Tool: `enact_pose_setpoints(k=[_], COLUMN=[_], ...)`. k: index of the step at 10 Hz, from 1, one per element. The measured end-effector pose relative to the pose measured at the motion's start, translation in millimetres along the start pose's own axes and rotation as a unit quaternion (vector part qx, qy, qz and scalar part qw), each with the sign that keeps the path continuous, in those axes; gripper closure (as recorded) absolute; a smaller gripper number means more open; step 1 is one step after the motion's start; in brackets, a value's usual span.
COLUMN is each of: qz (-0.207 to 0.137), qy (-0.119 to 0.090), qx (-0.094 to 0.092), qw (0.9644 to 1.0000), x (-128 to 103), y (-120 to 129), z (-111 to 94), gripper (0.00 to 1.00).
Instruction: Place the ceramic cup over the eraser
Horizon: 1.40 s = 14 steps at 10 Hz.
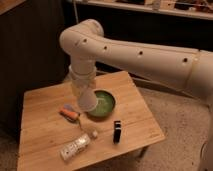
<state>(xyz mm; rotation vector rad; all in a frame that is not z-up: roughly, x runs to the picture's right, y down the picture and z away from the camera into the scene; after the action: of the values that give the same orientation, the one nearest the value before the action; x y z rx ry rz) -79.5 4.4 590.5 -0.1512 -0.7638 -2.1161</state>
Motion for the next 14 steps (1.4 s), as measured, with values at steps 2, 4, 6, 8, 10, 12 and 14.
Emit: enact_pose_setpoints(k=[2, 4, 6, 8, 10, 12, 14], qz=[0.043, 0.118, 0.158, 0.187, 0.194, 0.193, 0.179], qy=[-0.012, -0.031, -0.042, -0.055, -0.060, -0.059, -0.057], qx=[-0.005, -0.007, -0.003, 0.008, 0.020, 0.041, 0.055], qw=[0.9990, 0.9925, 0.9865, 0.9809, 0.9790, 0.9785, 0.9808], x=[-40, -113, -152, -182, -191, -182, -163], y=[29, 67, 83, 91, 90, 78, 61], z=[-19, -40, -42, -32, -17, 3, 15], gripper=[1.00, 1.00, 1.00, 1.00, 1.00, 1.00, 1.00])
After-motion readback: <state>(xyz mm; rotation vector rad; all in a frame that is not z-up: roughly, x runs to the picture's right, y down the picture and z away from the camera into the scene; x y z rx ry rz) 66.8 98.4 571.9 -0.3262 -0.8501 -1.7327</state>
